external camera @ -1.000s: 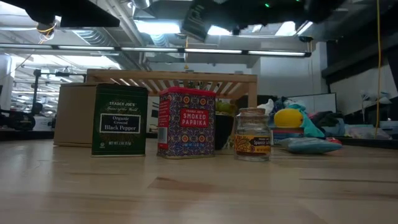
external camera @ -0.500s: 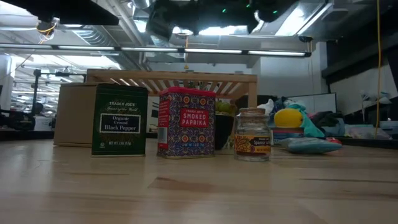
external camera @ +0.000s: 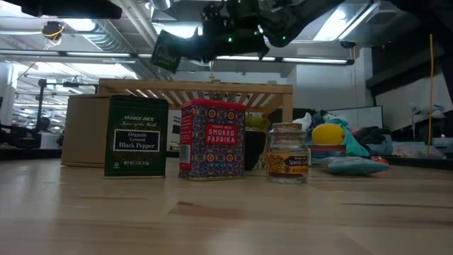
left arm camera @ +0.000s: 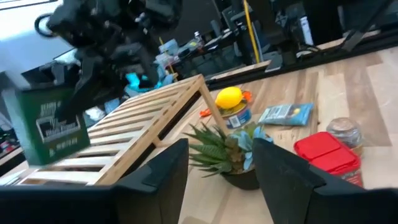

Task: Shelf spices
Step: Put the right green seasoning can on the shelf, then put the green can on the shelf

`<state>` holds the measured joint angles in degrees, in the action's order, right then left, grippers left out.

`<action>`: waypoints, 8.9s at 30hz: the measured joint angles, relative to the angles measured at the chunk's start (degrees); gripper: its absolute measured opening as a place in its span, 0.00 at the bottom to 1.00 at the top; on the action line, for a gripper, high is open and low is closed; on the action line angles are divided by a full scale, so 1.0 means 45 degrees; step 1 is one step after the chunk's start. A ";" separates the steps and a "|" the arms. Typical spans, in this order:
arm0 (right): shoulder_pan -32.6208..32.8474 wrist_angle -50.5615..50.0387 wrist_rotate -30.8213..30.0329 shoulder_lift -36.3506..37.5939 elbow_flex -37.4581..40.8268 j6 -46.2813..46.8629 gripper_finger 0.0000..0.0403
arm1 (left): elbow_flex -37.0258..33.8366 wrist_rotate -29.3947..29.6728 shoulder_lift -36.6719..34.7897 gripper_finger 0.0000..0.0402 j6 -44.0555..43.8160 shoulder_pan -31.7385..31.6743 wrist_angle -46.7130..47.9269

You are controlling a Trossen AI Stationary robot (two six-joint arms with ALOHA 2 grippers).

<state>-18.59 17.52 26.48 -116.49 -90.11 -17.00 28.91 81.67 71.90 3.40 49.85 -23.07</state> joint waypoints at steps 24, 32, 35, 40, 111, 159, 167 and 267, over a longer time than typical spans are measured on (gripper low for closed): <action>-0.0044 0.0981 -0.0979 -0.0321 -0.0115 -0.0340 0.44 | 0.0000 -0.0009 0.0000 0.43 -0.0025 0.0105 0.0058; -0.0044 0.1214 -0.0974 -0.0316 -0.0472 -0.0276 0.44 | 0.0000 -0.0009 0.0000 0.43 -0.0288 0.0115 0.0197; -0.0044 0.0701 -0.0972 -0.0316 -0.0831 -0.0272 0.44 | -0.0010 -0.0013 0.0000 0.43 -0.0728 0.0115 0.0714; -0.0025 -0.1438 -0.0458 -0.0257 -0.1989 -0.0247 0.44 | -0.0010 -0.0009 0.0000 0.43 -0.1743 0.0115 0.1651; 0.6523 -0.5386 -0.5399 0.1348 0.2358 0.3716 0.45 | -0.0010 -0.3452 -0.0005 0.43 -0.7003 0.0649 0.4596; 0.6624 -0.3464 -0.5455 -0.0382 0.2358 0.4008 0.45 | -0.0005 -0.3442 -0.0005 0.43 -0.7003 0.0643 0.4589; 0.6629 -0.3217 -0.5440 -0.0463 0.2351 0.4008 0.45 | -0.0005 -0.3443 -0.0005 0.43 -0.7003 0.0639 0.4585; 0.2365 -1.0987 -0.5381 -0.1200 -0.6623 -0.1185 0.35 | -0.0005 -0.3825 0.0000 0.43 -0.7440 0.0673 0.4658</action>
<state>-7.94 -31.92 2.27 -121.89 -119.92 -22.33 28.88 64.45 71.90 -30.09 52.88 -2.11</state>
